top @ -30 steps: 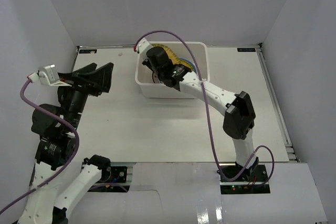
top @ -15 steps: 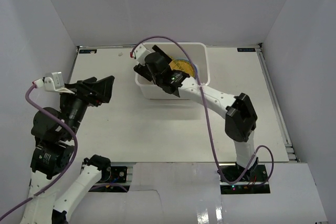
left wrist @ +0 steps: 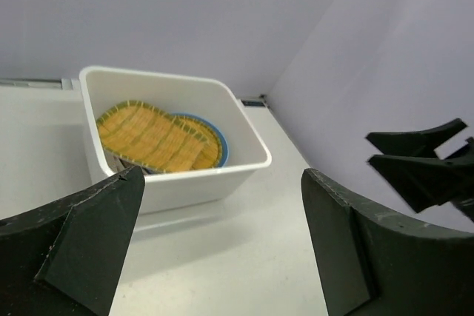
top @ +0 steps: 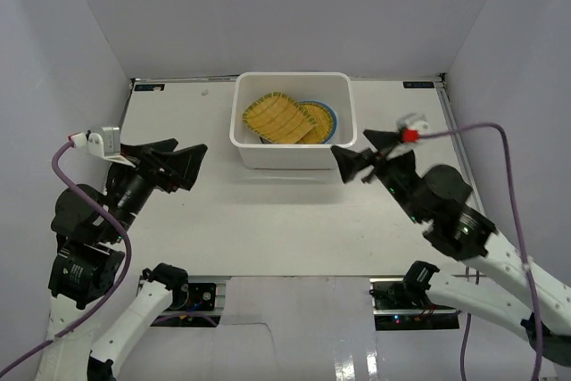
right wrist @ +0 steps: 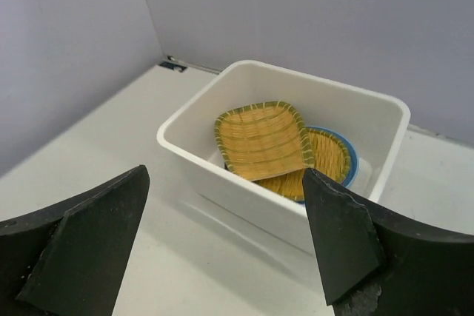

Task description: Place the plates into the plastic bin on the countertop

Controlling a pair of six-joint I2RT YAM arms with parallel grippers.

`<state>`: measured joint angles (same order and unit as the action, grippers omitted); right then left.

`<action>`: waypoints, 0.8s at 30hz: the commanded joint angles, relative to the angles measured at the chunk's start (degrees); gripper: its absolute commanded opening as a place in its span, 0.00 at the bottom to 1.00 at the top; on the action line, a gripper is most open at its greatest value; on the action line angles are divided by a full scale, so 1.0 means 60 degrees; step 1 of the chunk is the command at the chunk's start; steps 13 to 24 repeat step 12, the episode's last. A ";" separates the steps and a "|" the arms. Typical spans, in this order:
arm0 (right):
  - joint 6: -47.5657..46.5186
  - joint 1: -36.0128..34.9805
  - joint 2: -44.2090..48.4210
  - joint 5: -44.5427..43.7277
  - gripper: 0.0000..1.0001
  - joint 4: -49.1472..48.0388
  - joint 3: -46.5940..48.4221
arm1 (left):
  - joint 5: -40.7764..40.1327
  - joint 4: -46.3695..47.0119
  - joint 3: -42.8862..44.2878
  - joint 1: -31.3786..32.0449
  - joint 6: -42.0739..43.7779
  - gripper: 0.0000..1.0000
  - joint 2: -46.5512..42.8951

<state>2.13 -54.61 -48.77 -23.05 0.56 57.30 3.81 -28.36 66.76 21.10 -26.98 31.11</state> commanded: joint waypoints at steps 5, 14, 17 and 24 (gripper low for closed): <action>0.3084 -0.0024 0.4476 -0.0992 0.90 0.2029 -0.3846 | 0.0535 -0.0957 -0.2069 -0.0031 -0.0073 0.98 -0.0761; 0.2856 -0.0010 0.4936 -0.0978 0.90 0.2543 -0.3098 | 0.0552 -0.0503 -0.3248 -0.0031 -0.0966 0.98 -0.1055; 0.2856 -0.0010 0.4936 -0.0978 0.90 0.2543 -0.3098 | 0.0552 -0.0503 -0.3248 -0.0031 -0.0966 0.98 -0.1055; 0.2856 -0.0010 0.4936 -0.0978 0.90 0.2543 -0.3098 | 0.0552 -0.0503 -0.3248 -0.0031 -0.0966 0.98 -0.1055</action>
